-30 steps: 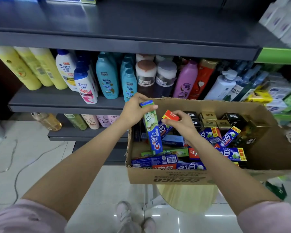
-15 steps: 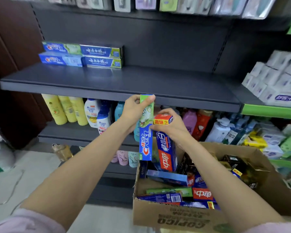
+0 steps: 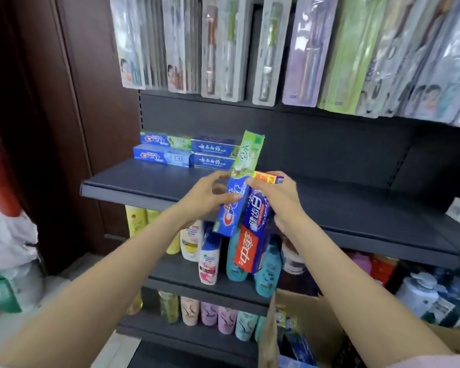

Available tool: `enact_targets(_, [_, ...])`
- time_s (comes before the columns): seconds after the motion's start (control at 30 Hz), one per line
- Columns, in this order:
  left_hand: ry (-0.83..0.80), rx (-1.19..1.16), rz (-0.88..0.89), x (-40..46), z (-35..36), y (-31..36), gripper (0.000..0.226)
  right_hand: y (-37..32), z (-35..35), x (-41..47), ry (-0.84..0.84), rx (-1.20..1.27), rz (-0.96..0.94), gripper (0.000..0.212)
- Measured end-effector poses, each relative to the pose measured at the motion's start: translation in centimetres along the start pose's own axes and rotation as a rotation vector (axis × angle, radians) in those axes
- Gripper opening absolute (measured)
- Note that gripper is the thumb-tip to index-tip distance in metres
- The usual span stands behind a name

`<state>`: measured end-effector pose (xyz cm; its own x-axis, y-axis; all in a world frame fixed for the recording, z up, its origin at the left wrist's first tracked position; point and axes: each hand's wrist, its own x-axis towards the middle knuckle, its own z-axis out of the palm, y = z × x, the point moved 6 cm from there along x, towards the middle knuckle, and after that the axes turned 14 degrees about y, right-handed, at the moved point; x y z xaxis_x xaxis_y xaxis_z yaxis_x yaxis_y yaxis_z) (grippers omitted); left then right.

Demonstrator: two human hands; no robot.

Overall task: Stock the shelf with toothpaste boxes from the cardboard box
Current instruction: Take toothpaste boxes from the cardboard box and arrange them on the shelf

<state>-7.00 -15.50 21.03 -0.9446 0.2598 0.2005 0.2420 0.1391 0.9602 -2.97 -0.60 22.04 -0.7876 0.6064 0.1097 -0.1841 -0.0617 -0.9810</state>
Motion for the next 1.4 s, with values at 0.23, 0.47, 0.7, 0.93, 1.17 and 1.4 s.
enact_targets(0.23, [0.177, 0.59, 0.23, 10.3, -11.7, -0.5, 0.059, -1.8, 12.6, 4.1, 0.04, -0.003, -0.054, 0.034])
enact_targets(0.47, [0.148, 0.861, 0.339, 19.7, -20.3, -2.0, 0.059, -4.8, 23.1, 6.7, 0.002, -0.443, -0.507, 0.028])
enact_targets(0.7, [0.133, 0.998, 0.365, 25.7, -22.7, -3.8, 0.041, -2.4, 28.3, 9.7, -0.106, -0.867, -0.729, 0.045])
enact_targets(0.93, [0.108, 1.039, 0.378, 29.7, -23.5, -6.0, 0.043, -1.3, 29.8, 12.8, -0.06, -0.919, -0.732, 0.052])
enact_targets(1.17, [0.125, 1.176, 0.401, 32.5, -22.0, -7.1, 0.044, -0.5, 31.3, 14.0, -0.059, -0.925, -0.723, 0.053])
enact_targets(1.4, [0.154, 0.638, 0.571, 30.5, -20.7, -5.8, 0.029, -0.2, 32.0, 14.4, -0.037, -0.885, -0.727, 0.053])
